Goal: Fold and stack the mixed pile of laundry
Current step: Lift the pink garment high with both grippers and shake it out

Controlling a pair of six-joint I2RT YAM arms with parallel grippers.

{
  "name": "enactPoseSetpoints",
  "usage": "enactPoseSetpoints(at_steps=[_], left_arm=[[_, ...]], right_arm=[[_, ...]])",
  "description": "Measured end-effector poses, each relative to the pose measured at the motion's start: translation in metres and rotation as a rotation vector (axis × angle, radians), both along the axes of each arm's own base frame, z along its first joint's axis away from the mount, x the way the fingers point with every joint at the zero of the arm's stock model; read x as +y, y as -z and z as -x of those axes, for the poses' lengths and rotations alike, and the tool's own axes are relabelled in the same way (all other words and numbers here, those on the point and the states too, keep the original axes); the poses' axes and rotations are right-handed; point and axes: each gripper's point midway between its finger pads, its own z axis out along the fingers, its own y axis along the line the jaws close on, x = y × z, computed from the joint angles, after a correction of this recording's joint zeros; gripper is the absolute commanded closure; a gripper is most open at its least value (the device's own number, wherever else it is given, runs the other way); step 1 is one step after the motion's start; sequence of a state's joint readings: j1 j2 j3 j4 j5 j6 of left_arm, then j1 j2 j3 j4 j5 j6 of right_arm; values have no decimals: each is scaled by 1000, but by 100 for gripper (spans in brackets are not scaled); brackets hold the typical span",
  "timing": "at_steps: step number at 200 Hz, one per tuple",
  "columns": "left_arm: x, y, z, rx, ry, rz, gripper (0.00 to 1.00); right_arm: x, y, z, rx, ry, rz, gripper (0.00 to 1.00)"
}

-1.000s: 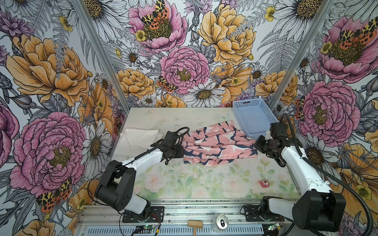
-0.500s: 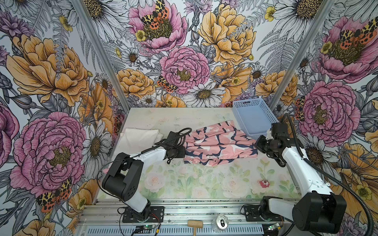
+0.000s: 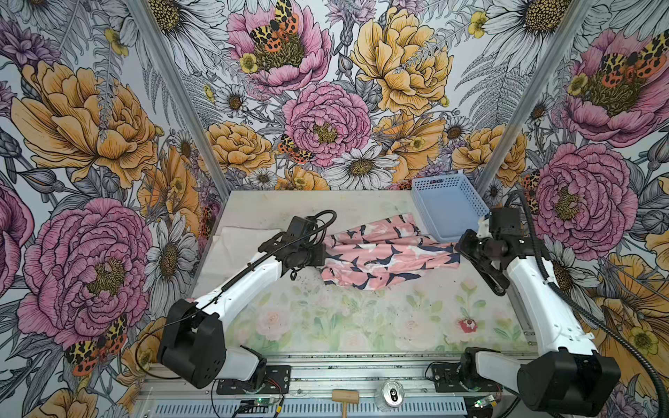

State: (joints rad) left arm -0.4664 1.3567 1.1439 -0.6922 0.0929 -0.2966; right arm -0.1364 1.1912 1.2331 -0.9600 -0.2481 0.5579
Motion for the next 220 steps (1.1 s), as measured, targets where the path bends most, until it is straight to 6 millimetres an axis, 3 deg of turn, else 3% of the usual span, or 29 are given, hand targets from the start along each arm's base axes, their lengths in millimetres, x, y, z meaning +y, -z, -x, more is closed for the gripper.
enactPoseSetpoints(at_steps=[34, 56, 86, 116, 135, 148, 162, 179, 200, 220], left_arm=[[11, -142, 8, -233, 8, 87, 100], [22, -216, 29, -369, 4, 153, 100], [36, -280, 58, -497, 7, 221, 100], [47, -305, 62, -551, 2, 252, 100], [45, -300, 43, -523, 13, 266, 100], [41, -291, 21, -487, 22, 272, 100], [35, -283, -8, -456, 34, 276, 100], [26, -269, -57, -415, 41, 275, 100], [16, -257, -111, -393, 49, 287, 100], [8, -260, -155, -427, 66, 313, 100]], right_arm=[[-7, -115, -4, -268, -20, 76, 100], [0, -188, 10, -446, -48, 106, 100], [12, -265, 42, -641, -77, 114, 100], [22, -318, 66, -788, -105, 120, 100], [24, -331, 66, -826, -113, 119, 100], [22, -331, 51, -820, -113, 109, 100], [17, -325, 20, -801, -109, 99, 100], [10, -312, -26, -772, -101, 91, 100], [-4, -278, -91, -698, -77, 85, 100], [-16, -256, -134, -651, -50, 92, 100]])
